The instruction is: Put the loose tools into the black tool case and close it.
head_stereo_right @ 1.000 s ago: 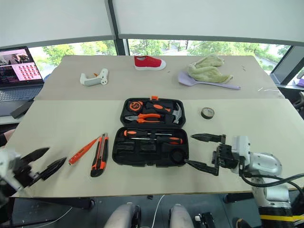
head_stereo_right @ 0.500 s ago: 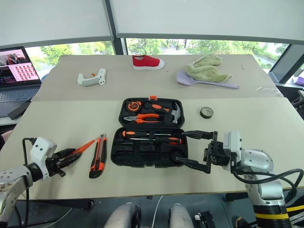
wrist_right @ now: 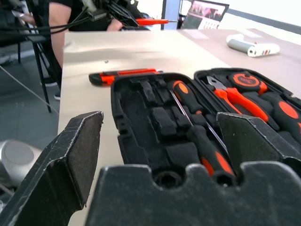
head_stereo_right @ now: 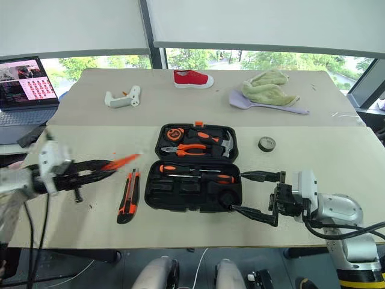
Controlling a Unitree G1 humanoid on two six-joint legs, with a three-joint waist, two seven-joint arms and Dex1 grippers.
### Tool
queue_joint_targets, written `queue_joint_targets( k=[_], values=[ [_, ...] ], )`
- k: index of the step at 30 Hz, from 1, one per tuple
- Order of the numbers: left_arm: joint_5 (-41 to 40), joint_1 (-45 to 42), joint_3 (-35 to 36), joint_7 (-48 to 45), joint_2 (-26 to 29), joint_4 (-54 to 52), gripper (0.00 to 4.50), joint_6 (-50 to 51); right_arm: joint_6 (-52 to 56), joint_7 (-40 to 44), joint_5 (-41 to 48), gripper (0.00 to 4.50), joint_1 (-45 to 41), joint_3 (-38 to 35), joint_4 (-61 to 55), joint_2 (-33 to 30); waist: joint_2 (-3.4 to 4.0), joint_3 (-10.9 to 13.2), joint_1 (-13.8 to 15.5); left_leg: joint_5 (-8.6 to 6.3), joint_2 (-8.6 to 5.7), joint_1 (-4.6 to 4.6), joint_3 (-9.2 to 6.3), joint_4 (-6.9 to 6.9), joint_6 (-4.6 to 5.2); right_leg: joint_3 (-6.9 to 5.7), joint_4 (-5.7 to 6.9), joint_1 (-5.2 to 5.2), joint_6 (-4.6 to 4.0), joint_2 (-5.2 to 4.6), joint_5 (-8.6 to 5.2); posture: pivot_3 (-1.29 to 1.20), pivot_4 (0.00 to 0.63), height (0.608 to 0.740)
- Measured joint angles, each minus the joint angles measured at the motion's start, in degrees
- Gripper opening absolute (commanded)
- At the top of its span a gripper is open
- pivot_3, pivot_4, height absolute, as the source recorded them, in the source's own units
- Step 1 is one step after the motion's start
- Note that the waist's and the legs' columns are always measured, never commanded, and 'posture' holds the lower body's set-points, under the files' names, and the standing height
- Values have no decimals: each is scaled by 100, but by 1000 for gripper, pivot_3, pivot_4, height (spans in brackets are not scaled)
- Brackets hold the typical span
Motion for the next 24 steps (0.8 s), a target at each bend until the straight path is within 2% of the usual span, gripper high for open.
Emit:
queue_joint_targets(
  k=[4, 7, 9, 16, 24],
  values=[
    [869, -1257, -1455, -120, -611, 58, 488, 19, 48, -127, 21, 4500, 216, -62, -116, 3, 0, 0, 8, 0, -7, -3, 15, 7, 6, 1, 4, 0, 14, 42, 6, 0, 150, 740],
    [1427, -1595, -2179, -51, -931, 200, 488, 112, 49, -228, 25, 4500, 466, -106, -308, 14, -1, 1, -68, -3, -4, -2, 28, 11, 13, 19, 4, -5, 18, 60, 6, 0, 150, 740],
    [1652, -1616, -2437, -63, -938, 272, 488, 188, 66, -346, 33, 4500, 610, -176, -418, 23, -1, 1, -120, -3, 7, 1, 30, 12, 13, 25, 6, -6, 18, 71, 6, 0, 150, 740],
    [2060, -1637, -2623, 140, -1014, 387, 488, 180, 103, -602, 92, 4500, 1026, -263, -736, 67, -2, 2, -67, -4, 15, 2, 28, 38, 13, 24, 16, 0, 18, 79, 6, 0, 150, 740],
    [2062, -1422, -2396, 279, -817, 328, 488, 311, 103, -642, 97, 4500, 1082, -264, -765, 65, -2, 2, -40, -6, 22, 6, 28, 85, 16, 28, 67, 0, 21, 88, 3, 0, 150, 740]
  ],
)
